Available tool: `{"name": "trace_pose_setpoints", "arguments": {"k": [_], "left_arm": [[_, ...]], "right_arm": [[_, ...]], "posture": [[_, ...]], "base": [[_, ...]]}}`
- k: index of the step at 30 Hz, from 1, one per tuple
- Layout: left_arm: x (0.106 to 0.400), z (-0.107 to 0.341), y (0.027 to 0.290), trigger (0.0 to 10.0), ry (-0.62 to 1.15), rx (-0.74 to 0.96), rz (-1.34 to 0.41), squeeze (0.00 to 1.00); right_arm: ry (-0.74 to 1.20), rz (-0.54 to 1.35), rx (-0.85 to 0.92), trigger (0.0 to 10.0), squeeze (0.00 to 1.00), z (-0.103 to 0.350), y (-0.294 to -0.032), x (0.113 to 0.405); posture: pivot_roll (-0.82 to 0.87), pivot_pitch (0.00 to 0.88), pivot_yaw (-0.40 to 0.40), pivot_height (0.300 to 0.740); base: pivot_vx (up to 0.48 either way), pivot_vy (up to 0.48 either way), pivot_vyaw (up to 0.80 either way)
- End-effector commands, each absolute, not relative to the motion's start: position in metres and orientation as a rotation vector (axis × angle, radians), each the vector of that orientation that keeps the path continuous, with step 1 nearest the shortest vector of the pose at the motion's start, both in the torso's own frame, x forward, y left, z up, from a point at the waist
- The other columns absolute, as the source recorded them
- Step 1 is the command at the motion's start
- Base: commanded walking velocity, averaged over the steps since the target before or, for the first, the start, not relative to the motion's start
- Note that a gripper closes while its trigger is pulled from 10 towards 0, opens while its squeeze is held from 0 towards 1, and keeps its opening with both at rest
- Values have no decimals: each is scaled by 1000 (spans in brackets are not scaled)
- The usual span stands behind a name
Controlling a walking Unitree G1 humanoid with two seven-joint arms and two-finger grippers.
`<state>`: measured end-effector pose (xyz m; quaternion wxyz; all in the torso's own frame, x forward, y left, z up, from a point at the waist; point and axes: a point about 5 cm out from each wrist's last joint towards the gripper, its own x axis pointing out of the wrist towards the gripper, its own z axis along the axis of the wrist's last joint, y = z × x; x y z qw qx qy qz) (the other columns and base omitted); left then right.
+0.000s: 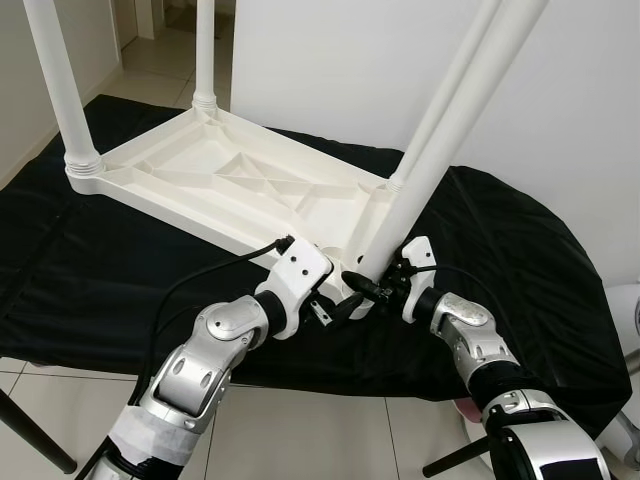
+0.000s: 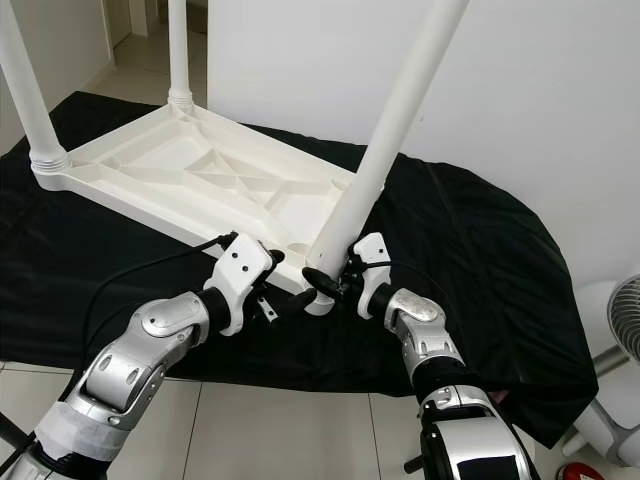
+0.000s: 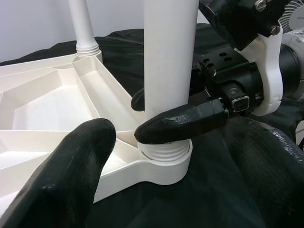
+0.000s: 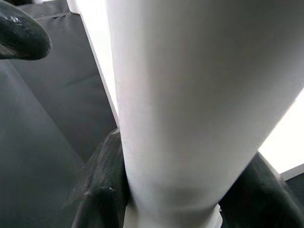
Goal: Building children table
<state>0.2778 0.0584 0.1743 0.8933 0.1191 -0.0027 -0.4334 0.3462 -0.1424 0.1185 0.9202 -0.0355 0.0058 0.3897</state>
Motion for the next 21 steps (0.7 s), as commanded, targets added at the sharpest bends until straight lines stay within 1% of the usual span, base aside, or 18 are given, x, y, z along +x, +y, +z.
{"name": "trace_pose_setpoints", "arguments": {"k": [1, 2, 6, 10, 11, 12, 13, 14, 15, 18, 21], "left_arm": [[278, 174, 54, 10000, -13, 248, -905, 0], [277, 174, 53, 10000, -12, 247, -904, 0], [277, 174, 53, 10000, -11, 243, -904, 0], [275, 172, 51, 10000, -8, 240, -909, 0], [275, 172, 51, 10000, -8, 240, -909, 0], [274, 170, 51, 10000, -2, 235, -914, 0], [274, 170, 51, 10000, -2, 235, -914, 0], [273, 170, 50, 10000, 0, 232, -917, 0], [273, 170, 50, 10000, 0, 232, -917, 0], [273, 169, 50, 10000, 0, 232, -918, 0], [273, 169, 50, 10000, 2, 234, -919, 0]], "right_arm": [[28, 719, -113, 10000, 0, 117, -149, 347], [15, 668, -102, 10000, 0, 121, -149, 348], [14, 611, -90, 10000, 0, 123, -150, 348], [22, 489, -28, 10000, 0, 126, -148, 348], [22, 489, -28, 10000, 0, 126, -148, 348], [65, 313, 35, 10000, 0, 122, -144, 344], [65, 313, 35, 10000, 0, 122, -144, 344], [93, 187, 70, 10000, 0, 117, -141, 338], [93, 187, 70, 10000, 0, 117, -141, 338], [109, 84, 91, 10000, 0, 112, -138, 331], [120, -18, 116, 10000, 0, 111, -123, 320]], "posture": [[72, 0, -193, 740], [70, 0, -193, 740], [66, 0, -195, 740], [61, 0, -197, 740], [61, 0, -197, 740], [54, 0, -198, 740], [54, 0, -198, 740], [54, 0, -201, 740], [54, 0, -201, 740], [54, 0, -201, 740], [54, 0, -205, 740]], "base": [[0, 0, 0], [0, 0, 0], [0, 0, 0], [0, 0, 0], [0, 0, 0], [0, 0, 0], [0, 0, 0], [0, 0, 0], [0, 0, 0], [0, 0, 0], [0, 0, 0]]}}
